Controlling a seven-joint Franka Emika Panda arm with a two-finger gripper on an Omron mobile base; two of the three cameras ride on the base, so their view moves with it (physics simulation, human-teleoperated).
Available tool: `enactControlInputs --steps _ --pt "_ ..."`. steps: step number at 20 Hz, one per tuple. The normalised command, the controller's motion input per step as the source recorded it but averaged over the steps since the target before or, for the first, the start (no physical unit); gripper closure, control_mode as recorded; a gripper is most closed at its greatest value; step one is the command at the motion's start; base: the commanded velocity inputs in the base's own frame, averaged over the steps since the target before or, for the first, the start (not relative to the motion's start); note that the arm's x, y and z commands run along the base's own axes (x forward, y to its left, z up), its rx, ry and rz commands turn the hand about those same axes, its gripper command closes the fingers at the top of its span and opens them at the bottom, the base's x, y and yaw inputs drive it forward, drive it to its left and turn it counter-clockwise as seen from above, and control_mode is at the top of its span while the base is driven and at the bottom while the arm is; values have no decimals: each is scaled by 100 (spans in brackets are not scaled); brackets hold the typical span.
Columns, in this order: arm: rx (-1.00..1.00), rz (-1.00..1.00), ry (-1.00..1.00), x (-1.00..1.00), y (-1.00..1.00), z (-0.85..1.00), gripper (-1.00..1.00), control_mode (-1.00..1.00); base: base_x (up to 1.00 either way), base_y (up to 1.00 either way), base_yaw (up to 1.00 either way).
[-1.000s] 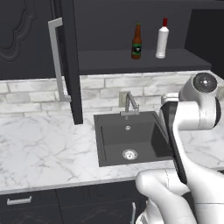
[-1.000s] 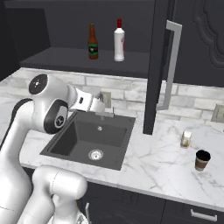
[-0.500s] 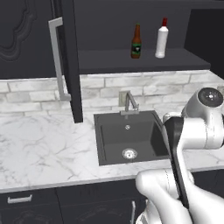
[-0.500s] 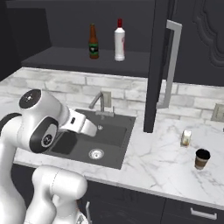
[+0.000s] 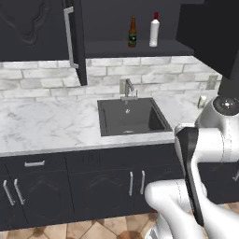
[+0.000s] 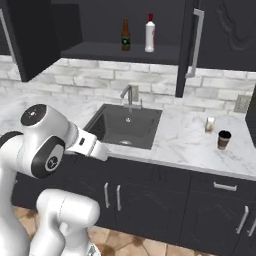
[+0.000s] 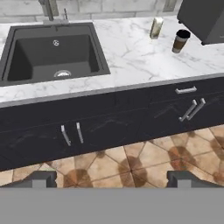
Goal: Sort all alcoholic drinks to one cabinet, and non-alcoholic drinks to the other.
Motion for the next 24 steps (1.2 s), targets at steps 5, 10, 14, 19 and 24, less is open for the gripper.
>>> enactControlInputs --steps 5,10,14,19,24 --pt "0 0 0 0 0 0 -100 100 -69 -53 0" --pt "0 0 0 0 0 0 -100 100 -9 -93 1" --pt "0 0 0 0 0 0 -100 100 0 -88 0" --pt "0 0 0 0 0 0 -100 100 13 -68 2" --pt "0 0 0 0 0 0 -100 100 50 -48 5"
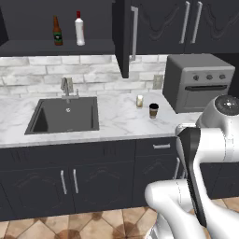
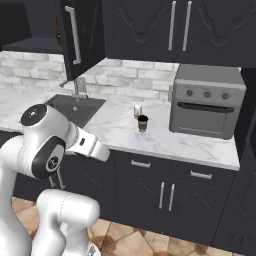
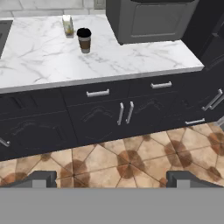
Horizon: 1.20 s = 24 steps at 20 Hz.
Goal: Sort all alcoholic drinks to one cabinet, and non-alcoholic drinks to the other.
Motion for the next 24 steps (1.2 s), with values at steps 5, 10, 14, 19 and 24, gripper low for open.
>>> enactControlInputs --steps 5,10,14,19,24 --pt "0 0 0 0 0 0 -100 100 57 -46 4" --pt "0 0 0 0 0 0 -100 100 48 -57 4" --pt "0 0 0 0 0 0 -100 100 39 -50 3" --pt "0 0 0 0 0 0 -100 100 48 -25 4" --pt "0 0 0 0 0 0 -100 100 29 0 7"
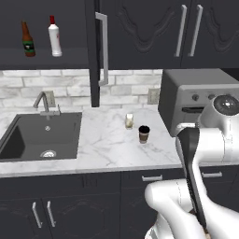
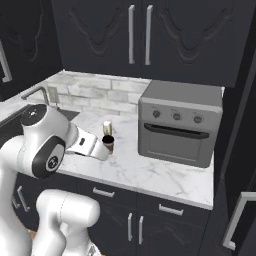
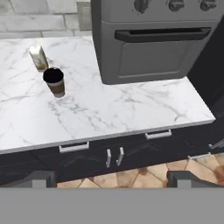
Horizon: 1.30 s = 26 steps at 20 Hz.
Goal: Sort all alcoholic drinks to one cabinet, and non-alcoholic drinks to the other.
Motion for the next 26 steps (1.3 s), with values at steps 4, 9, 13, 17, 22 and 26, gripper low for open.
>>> enactControlInputs --steps 4,9,13,17,22,26 --pt "5 6 2 12 0 -36 -100 -100 5 0 2" --pt "4 23 14 80 27 -45 -100 -100 0 0 0" --pt "3 19 9 100 16 -32 -100 -100 0 0 0" --pt "0 7 3 98 9 -34 -100 -100 0 0 0" --pt "0 0 2 87 6 -31 -100 -100 0 0 0" --pt "0 0 0 60 11 -33 -100 -100 0 0 0"
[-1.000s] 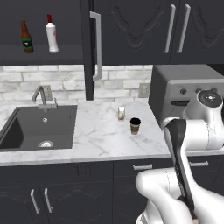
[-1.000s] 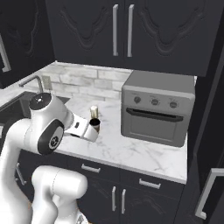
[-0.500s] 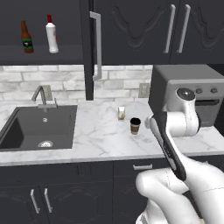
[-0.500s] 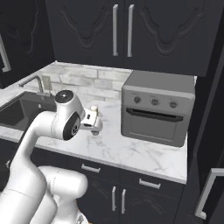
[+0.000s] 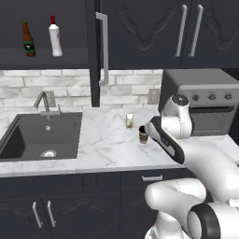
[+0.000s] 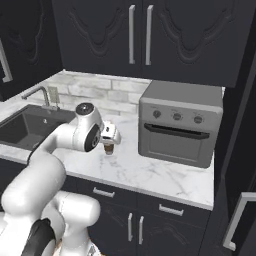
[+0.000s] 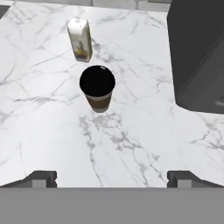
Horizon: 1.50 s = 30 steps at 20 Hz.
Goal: Sort all alcoholic drinks to one cabinet, and non-alcoholic drinks to the other.
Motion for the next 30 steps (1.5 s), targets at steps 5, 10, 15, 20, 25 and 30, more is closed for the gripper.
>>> enactControlInputs --steps 5,10,15,20,25,30 --pt "1 0 0 24 7 -45 -100 -100 0 0 0" --pt "2 0 0 24 0 -38 -100 -100 0 0 0" --pt "0 0 0 27 8 -24 -100 -100 0 0 0" --pt "0 0 0 32 9 -13 -100 -100 0 0 0" --pt "0 0 0 36 0 -11 -100 -100 0 0 0" --pt "0 0 0 40 0 -15 -100 -100 0 0 0"
